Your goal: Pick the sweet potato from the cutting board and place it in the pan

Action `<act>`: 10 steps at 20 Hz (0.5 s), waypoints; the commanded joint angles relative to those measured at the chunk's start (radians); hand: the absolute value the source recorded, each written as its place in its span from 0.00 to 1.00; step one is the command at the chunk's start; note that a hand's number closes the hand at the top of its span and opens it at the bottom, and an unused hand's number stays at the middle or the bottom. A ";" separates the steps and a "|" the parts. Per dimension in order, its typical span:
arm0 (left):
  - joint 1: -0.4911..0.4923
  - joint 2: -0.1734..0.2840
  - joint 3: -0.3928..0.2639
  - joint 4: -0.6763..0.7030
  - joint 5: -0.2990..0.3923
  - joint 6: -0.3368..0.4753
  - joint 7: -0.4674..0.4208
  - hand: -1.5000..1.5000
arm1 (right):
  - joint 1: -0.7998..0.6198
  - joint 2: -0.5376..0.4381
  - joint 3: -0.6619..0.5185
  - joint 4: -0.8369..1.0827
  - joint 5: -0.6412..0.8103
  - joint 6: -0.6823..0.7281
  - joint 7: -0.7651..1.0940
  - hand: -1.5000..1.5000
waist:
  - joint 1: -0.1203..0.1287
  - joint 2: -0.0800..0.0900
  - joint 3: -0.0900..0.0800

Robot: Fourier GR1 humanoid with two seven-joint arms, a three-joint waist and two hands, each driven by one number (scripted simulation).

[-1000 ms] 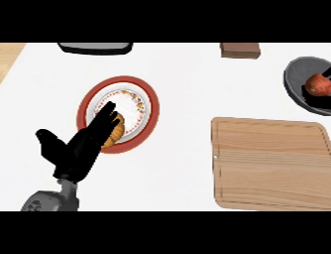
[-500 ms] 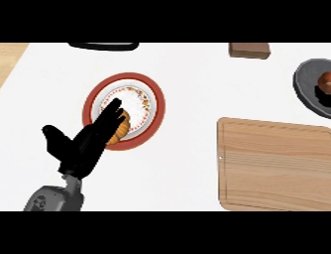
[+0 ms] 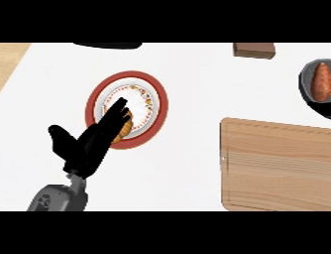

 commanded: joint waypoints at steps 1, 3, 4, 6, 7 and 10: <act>0.001 0.004 0.012 0.008 0.004 0.000 0.000 0.50 | -0.030 0.012 -0.090 -0.002 -0.098 0.100 -0.068 0.00 | -0.009 -0.001 0.003; 0.010 -0.003 0.017 -0.001 0.018 -0.001 -0.001 0.50 | -0.017 0.008 -0.146 -0.005 -0.157 0.148 -0.121 0.00 | -0.019 -0.004 0.004; 0.005 0.000 0.022 0.009 0.003 0.011 -0.007 0.50 | -0.044 -0.014 -0.165 0.006 -0.177 0.205 -0.095 0.00 | -0.017 -0.003 0.003; 0.013 0.019 0.031 -0.005 0.007 0.003 0.000 0.50 | -0.024 -0.032 -0.203 0.024 -0.217 0.268 -0.105 0.00 | -0.022 -0.008 0.002; 0.023 0.015 0.027 -0.003 0.020 -0.009 0.001 0.50 | -0.022 -0.051 -0.211 0.031 -0.226 0.312 -0.105 0.00 | -0.024 -0.007 0.001; 0.031 0.011 0.017 0.006 0.003 -0.008 -0.016 0.50 | -0.032 -0.078 -0.229 0.060 -0.245 0.413 -0.060 0.00 | -0.016 -0.004 0.000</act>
